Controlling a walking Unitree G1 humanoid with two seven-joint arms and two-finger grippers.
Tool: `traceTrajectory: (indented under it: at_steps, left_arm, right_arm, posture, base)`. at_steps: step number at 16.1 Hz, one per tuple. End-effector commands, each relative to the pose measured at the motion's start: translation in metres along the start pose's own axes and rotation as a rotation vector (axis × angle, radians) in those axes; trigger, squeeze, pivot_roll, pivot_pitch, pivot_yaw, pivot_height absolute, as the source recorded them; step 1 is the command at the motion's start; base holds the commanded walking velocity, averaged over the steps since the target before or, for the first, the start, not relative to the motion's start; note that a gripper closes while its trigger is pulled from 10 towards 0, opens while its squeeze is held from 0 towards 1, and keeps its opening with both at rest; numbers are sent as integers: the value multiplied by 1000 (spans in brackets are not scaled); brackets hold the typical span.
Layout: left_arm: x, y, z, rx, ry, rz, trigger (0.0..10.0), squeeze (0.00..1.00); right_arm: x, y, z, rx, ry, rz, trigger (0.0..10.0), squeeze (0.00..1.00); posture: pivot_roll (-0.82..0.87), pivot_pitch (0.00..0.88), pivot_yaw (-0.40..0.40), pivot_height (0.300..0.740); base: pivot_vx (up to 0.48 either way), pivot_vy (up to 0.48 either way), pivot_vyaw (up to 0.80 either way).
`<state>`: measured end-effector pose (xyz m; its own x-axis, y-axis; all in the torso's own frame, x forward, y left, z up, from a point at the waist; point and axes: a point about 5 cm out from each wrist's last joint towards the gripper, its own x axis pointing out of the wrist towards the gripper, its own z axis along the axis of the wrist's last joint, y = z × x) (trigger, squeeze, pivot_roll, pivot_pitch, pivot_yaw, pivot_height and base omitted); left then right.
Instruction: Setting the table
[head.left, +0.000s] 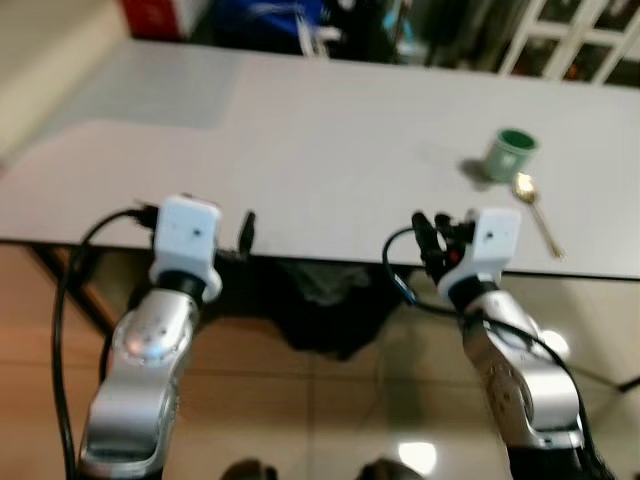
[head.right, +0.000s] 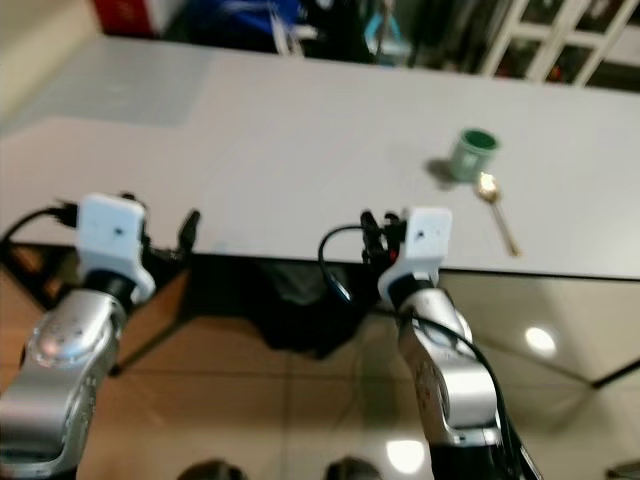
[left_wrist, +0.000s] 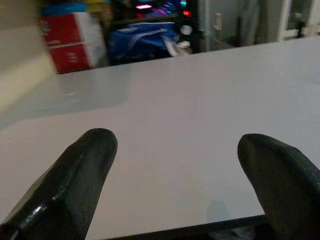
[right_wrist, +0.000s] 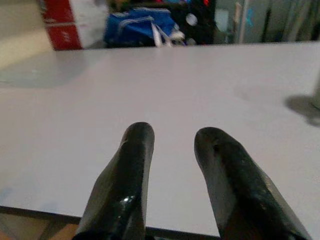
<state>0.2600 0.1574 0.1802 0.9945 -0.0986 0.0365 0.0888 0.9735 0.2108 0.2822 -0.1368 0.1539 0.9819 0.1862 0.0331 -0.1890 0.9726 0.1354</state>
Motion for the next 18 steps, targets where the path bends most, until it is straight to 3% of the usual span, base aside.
traceTrajectory:
  at_steps: [1, 5, 10, 13, 14, 15, 17, 18]
  left_arm:
    - [3, -8, 2, -16, -4, -30, 10000, 1000]
    - [8, 2, 4, 7, -5, 19, 10000, 1000]
    - [11, 4, 10, 29, -23, 17, 10000, 1000]
    - [14, 5, 14, 48, -35, 28, 10000, 1000]
    - [15, 5, 14, 54, -40, 23, 10000, 871]
    - [16, 4, 15, 68, -45, 17, 10000, 620]
    - [17, 2, 16, 68, -47, 20, 10000, 0]
    - [18, 0, 17, 72, -51, 15, 10000, 0]
  right_arm:
    - [-2, -2, -3, -15, 28, -15, 10000, 1000]
    - [0, 5, -1, -53, 46, -1, 10000, 1000]
    - [9, 6, 11, 46, 5, -19, 10000, 1000]
    - [16, 8, 10, -62, 41, 7, 10000, 1000]
    - [17, 8, 8, -60, 54, 10, 10000, 0]
    - [18, 10, 9, -20, 51, 11, 10000, 0]
    - [18, 13, 10, 52, 55, 43, 10000, 0]
    - [19, 14, 12, 47, 49, 56, 10000, 0]
  posture:
    - [-7, 53, -27, 740]
    - [-8, 68, -38, 740]
    - [-4, 71, -44, 740]
    - [7, 79, -52, 740]
    - [7, 74, -57, 740]
    - [7, 75, -58, 740]
    - [5, 72, -56, 740]
    - [6, 73, -56, 740]
  base:
    - [0, 480, 0]
    - [0, 480, 0]
    - [0, 480, 0]
    - [0, 480, 0]
    - [0, 480, 0]
    - [0, 480, 0]
    - [0, 480, 0]
    - [0, 480, 0]
